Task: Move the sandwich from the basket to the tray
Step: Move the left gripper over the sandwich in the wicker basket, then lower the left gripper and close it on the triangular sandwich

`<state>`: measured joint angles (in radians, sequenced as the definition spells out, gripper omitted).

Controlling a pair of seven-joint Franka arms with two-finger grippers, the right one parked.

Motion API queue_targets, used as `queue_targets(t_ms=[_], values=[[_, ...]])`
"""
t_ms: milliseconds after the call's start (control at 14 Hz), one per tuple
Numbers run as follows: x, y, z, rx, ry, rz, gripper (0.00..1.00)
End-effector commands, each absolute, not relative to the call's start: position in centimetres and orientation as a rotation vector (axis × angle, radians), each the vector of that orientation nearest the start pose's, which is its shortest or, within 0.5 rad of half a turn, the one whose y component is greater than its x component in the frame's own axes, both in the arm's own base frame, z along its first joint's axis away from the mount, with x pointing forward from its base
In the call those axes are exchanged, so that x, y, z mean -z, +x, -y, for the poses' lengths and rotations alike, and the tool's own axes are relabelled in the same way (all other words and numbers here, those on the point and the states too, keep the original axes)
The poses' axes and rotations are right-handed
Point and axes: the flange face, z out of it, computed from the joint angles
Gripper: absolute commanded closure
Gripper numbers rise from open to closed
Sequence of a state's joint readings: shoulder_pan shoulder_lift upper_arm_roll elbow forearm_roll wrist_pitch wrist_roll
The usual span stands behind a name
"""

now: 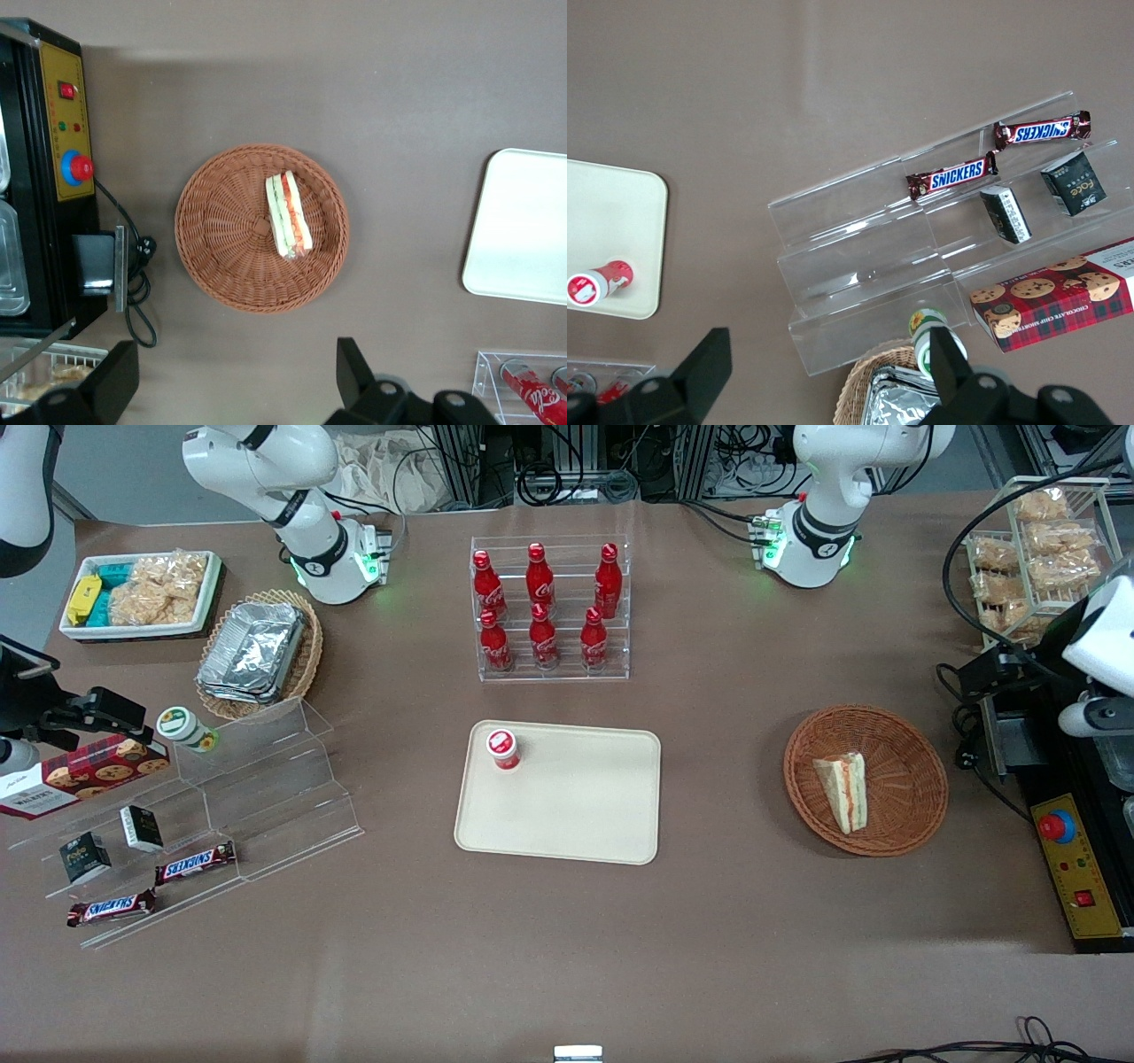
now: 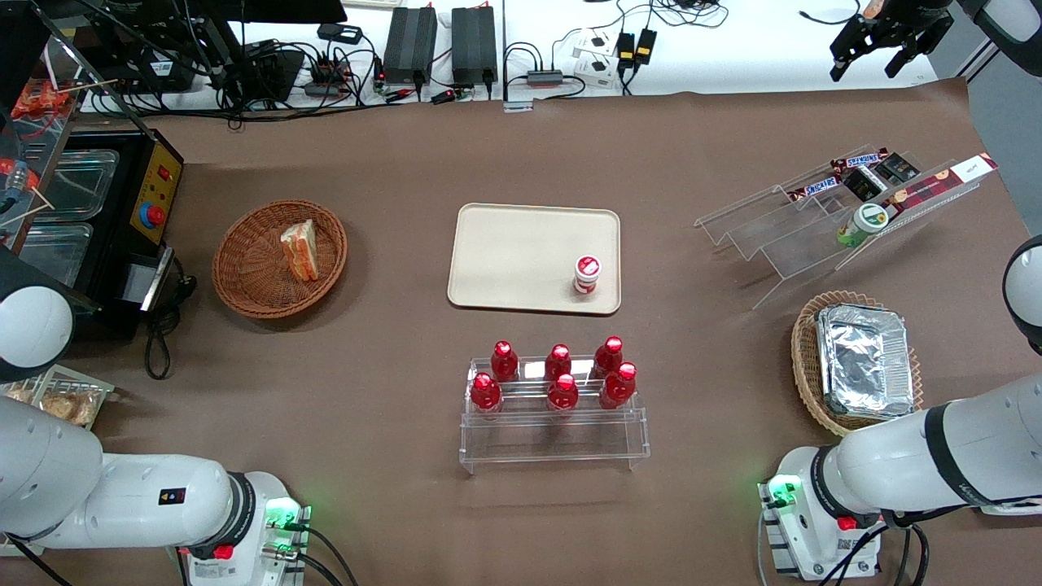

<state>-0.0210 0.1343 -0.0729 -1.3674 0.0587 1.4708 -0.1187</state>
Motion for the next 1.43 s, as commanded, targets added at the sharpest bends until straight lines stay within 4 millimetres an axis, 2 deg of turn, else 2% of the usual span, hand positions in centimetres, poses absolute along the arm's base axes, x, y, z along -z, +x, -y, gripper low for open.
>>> queue_targets(t_ms=[0,214,357,429,500,571,643,857,1143,1357], values=[[-59.0,60.5,4.4,-0.136,-3.08,0.092,0.0],[-53.1,62.6,3.8,-0.259,-3.055,0.229,0.0],[-48.6,63.3,3.9,-0.264,-3.045,0.299,0.0],[-45.4,63.2,4.1,-0.244,-3.051,0.3,0.0],[-42.5,62.9,3.2,-0.219,-3.073,0.331,0.0],[-40.2,62.5,2.4,-0.21,-3.107,0.379,0.0],[-38.4,62.3,2.6,-0.205,-3.128,0.392,0.0],[-34.4,61.0,2.8,-0.196,-3.155,0.432,0.0],[-30.4,59.8,2.9,-0.219,-3.183,0.498,0.0],[-26.6,58.0,2.7,-0.163,-3.181,0.507,0.0]])
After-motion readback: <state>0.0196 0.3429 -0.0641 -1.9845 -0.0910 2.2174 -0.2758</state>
